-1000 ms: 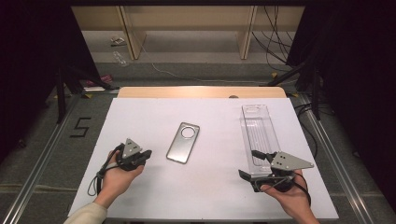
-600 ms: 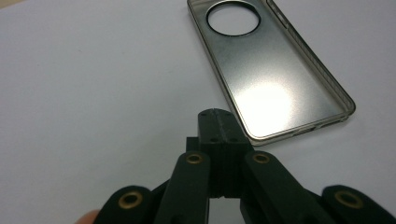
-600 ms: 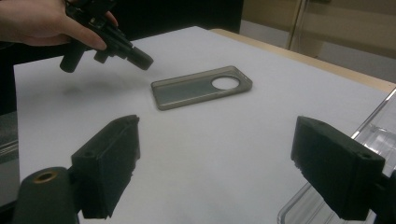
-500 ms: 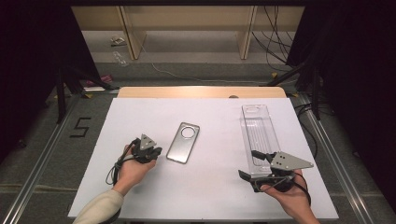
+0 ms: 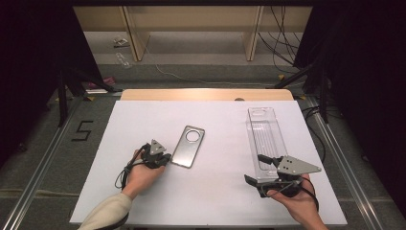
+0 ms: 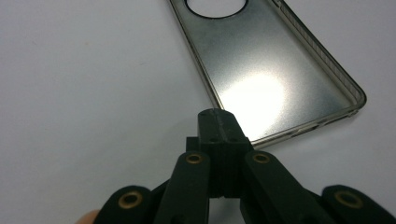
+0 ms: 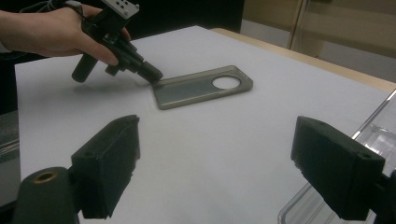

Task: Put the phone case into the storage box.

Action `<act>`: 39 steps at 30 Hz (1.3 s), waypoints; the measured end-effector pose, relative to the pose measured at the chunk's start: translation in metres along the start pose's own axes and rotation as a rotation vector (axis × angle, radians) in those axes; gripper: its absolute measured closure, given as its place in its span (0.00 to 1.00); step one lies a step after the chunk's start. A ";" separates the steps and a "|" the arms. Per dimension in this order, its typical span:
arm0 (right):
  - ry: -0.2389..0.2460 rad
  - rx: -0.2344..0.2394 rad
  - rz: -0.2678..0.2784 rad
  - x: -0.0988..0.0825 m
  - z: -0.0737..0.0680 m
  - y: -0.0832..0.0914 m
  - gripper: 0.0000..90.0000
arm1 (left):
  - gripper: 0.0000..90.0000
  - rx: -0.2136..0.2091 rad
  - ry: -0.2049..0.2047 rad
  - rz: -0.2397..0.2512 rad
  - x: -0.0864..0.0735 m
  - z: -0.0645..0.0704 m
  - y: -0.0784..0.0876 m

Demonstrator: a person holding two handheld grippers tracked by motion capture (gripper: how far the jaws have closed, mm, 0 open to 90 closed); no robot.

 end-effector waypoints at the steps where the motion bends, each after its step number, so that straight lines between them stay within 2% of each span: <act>1: 0.002 0.000 0.000 0.000 0.000 0.000 0.19 | 1.00 -0.001 0.002 0.002 0.001 0.000 0.000; 12: 0.000 -0.003 0.000 0.000 0.000 0.000 0.19 | 1.00 -0.013 -0.013 0.004 0.002 0.004 -0.001; 26: 0.000 -0.003 -0.001 0.000 0.000 0.000 0.19 | 1.00 -0.041 -0.060 0.008 0.008 0.018 -0.002; 39: -0.001 -0.004 -0.002 0.000 0.000 0.000 0.19 | 1.00 -0.044 -0.067 0.012 0.009 0.020 -0.003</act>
Point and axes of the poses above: each handheld gripper's, and its own axes: y roughly backward along the jaws, x roughly out of its top, z roughly to its right, the point moved 1 cm from there along -y, roughly forward along the jaws, and after that the axes turned 14 degrees about -y, right-handed, at the moved point
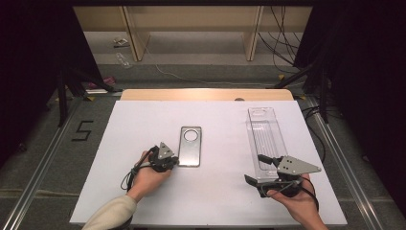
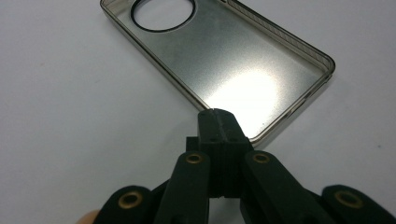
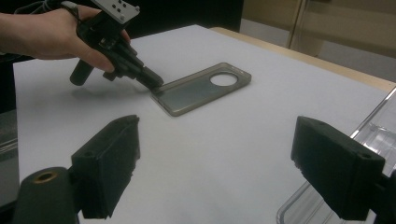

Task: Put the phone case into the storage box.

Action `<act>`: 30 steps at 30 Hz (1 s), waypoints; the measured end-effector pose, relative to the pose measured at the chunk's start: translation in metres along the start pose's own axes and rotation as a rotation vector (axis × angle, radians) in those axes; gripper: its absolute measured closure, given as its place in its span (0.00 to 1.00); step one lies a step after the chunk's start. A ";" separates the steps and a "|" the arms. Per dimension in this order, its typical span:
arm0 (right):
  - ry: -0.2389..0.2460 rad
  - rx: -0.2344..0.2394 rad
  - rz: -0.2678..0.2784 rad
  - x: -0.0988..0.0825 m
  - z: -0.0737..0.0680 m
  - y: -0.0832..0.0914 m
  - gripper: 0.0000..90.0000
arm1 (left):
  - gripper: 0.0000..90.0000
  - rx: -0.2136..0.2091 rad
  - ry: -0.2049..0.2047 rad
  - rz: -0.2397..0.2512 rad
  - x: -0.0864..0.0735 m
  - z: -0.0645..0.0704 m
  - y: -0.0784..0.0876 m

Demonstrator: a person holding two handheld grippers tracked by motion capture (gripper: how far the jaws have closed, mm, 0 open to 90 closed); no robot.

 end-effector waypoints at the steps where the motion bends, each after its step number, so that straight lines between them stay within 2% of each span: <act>1: 0.001 -0.001 0.000 0.000 0.000 0.000 0.19 | 1.00 0.001 0.000 0.000 0.000 0.000 0.000; 30: 0.003 0.000 -0.003 0.000 0.000 0.000 0.19 | 1.00 -0.004 -0.012 0.006 0.001 0.002 -0.001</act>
Point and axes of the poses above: each handheld gripper's, and its own axes: y roughly backward along the jaws, x roughly out of its top, z roughly to its right, the point moved 1 cm from there along -y, roughly forward along the jaws, and after that the axes turned 14 degrees about -y, right-handed, at the moved point
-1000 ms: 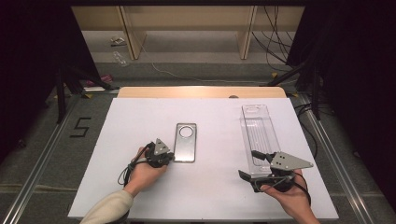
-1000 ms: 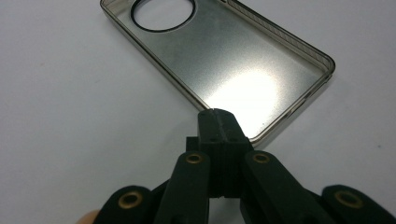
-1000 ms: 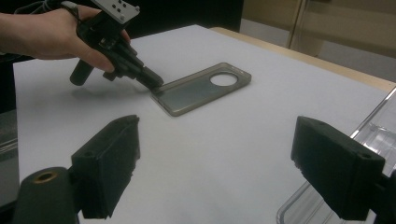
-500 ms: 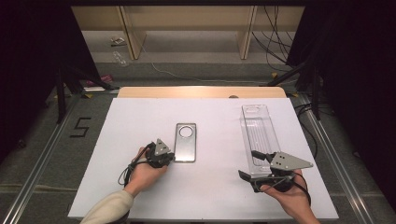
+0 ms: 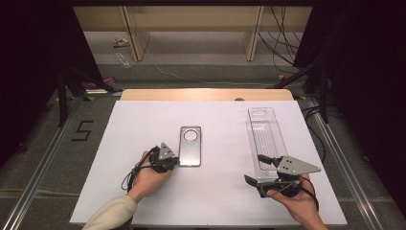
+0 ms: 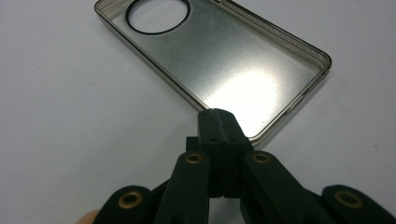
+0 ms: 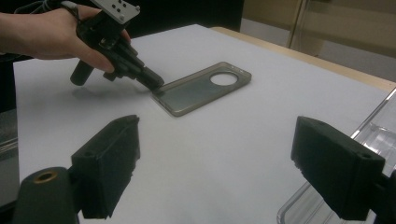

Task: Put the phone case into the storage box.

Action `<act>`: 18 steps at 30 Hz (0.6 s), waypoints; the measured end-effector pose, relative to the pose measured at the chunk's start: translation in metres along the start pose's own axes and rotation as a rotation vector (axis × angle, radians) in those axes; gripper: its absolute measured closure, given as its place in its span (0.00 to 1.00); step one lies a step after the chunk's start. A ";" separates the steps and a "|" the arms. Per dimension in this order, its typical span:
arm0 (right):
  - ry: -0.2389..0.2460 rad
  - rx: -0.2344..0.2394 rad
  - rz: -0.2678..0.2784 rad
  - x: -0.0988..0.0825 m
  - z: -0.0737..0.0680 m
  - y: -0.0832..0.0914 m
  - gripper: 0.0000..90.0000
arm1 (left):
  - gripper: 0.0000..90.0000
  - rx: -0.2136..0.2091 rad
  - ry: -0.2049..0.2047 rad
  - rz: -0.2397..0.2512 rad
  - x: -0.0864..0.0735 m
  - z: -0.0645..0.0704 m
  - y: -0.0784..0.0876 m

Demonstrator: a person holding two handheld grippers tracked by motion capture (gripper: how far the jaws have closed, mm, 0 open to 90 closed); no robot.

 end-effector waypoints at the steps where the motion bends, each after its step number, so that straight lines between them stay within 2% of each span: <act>1: 0.000 0.001 0.000 0.000 0.000 0.000 0.19 | 1.00 0.000 0.000 0.001 0.000 0.000 0.000; 5: -0.001 0.000 0.003 0.000 0.000 0.000 0.19 | 0.98 -0.006 0.015 0.005 -0.001 -0.002 0.001; 13: -0.002 0.002 0.009 0.001 0.000 0.001 0.19 | 0.86 -0.002 0.035 0.037 -0.001 -0.009 0.014; 18: -0.004 -0.001 0.013 0.001 0.001 0.002 0.19 | 0.70 -0.010 0.050 0.087 0.002 -0.010 0.028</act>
Point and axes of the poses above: each handheld gripper's, and its own axes: y roughly backward along the jaws, x roughly out of its top, z roughly to its right, the point moved 1 cm from there along -y, roughly forward along the jaws, and after that the axes turned 14 degrees about -y, right-handed, at the moved point
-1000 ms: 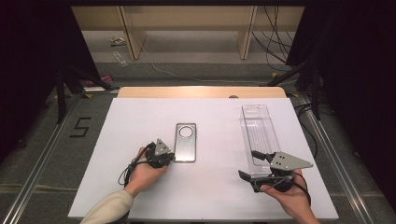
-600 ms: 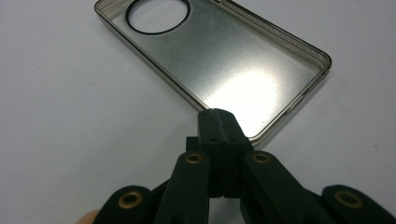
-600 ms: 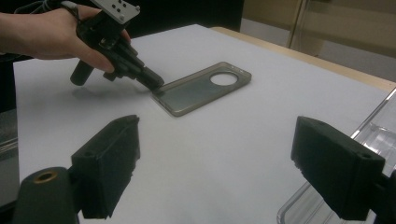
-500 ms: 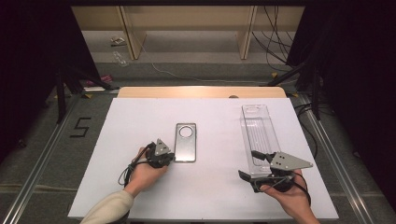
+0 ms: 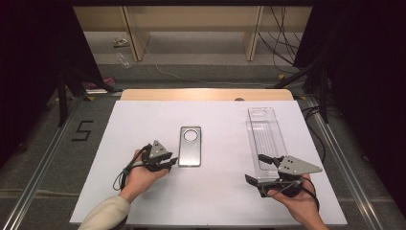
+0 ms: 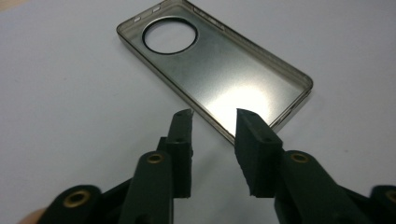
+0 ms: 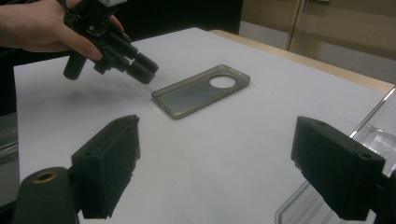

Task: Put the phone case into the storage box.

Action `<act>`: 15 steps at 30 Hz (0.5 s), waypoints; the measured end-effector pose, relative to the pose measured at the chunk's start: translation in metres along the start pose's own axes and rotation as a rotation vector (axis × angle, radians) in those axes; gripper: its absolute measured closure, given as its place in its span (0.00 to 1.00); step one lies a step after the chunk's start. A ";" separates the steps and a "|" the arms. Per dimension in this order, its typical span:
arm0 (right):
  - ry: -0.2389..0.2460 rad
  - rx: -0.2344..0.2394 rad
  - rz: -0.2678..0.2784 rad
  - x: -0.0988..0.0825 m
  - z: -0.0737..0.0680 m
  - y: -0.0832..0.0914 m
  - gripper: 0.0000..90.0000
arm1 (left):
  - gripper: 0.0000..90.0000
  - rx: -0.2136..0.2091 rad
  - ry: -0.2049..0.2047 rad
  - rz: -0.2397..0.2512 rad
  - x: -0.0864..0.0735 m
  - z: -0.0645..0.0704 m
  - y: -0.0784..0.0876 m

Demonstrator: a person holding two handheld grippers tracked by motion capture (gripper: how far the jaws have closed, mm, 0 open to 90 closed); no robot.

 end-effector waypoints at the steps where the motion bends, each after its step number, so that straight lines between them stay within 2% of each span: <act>1: -0.002 -0.002 0.001 0.000 0.000 0.000 0.19 | 0.61 -0.007 0.002 0.005 0.001 -0.001 0.003; 3: -0.002 -0.002 0.000 0.000 0.000 0.000 0.19 | 0.59 -0.023 0.023 0.043 0.003 -0.002 0.009; 8: -0.006 -0.002 0.001 0.000 0.000 0.000 0.19 | 0.40 -0.037 0.030 0.099 0.008 -0.003 0.023; 10: -0.008 -0.002 0.001 0.000 0.001 0.000 0.19 | 0.29 -0.035 0.021 0.100 0.009 -0.001 0.028; 12: -0.008 -0.002 0.001 0.000 0.001 0.000 0.19 | 0.26 -0.038 0.000 0.096 0.010 0.002 0.032; 13: -0.008 -0.002 0.001 0.000 0.001 0.000 0.19 | 0.17 -0.040 -0.010 0.088 0.010 0.004 0.034; 15: -0.007 -0.002 0.001 0.000 0.001 0.000 0.19 | 0.17 -0.032 -0.011 0.091 0.010 0.006 0.038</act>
Point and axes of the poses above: each handheld gripper's, and its own axes: y roughly backward along the jaws, x roughly out of its top, z roughly to its right, the point moved 1 cm from there along -y, roughly forward along the jaws, and after that the axes turned 14 degrees about -y, right-handed, at the moved point
